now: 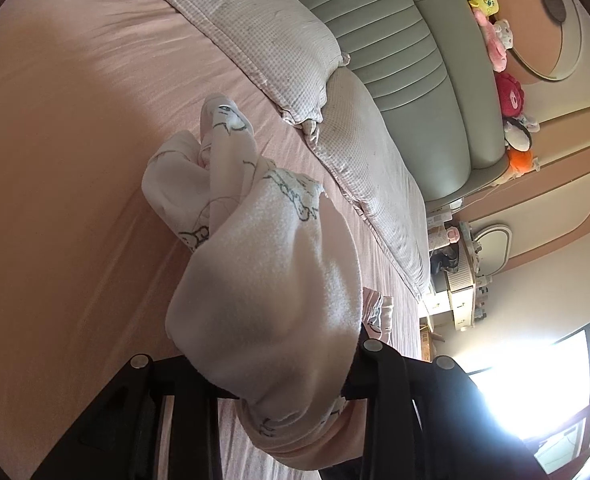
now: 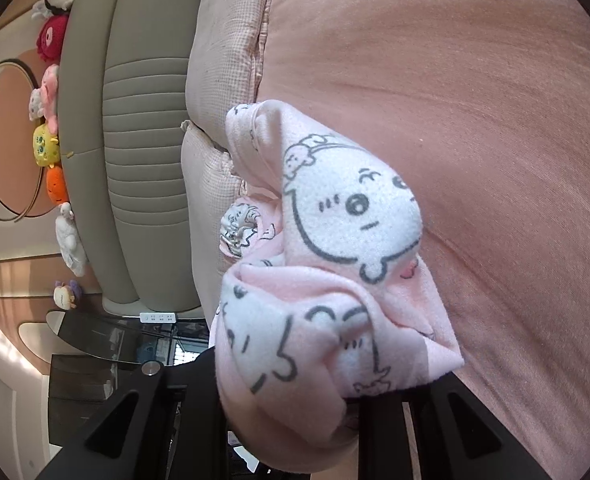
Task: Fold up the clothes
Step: 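Lift the folded shorts with both grippers and carry them to the clothes pile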
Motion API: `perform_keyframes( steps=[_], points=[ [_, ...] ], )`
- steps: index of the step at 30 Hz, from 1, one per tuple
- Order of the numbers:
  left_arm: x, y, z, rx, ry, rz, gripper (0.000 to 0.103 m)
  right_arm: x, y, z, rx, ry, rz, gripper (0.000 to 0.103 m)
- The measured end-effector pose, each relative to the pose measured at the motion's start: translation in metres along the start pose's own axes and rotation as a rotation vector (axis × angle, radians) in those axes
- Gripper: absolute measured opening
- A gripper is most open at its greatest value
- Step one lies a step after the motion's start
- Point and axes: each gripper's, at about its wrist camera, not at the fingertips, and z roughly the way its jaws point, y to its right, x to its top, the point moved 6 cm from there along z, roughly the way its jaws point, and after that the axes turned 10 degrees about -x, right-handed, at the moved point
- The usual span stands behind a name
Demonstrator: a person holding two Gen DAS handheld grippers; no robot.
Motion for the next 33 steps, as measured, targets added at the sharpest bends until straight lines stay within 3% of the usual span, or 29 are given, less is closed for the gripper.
perform_keyframes(
  steps=[15,33],
  points=[
    [0.024,0.037,-0.077,-0.068,0.093,0.027,0.027,-0.051,-0.058,-0.039,0.112,-0.034,-0.115,0.02],
    [0.054,0.01,-0.21,-0.045,0.239,-0.002,0.027,-0.171,-0.109,-0.013,0.18,-0.193,-0.224,0.02]
  ],
)
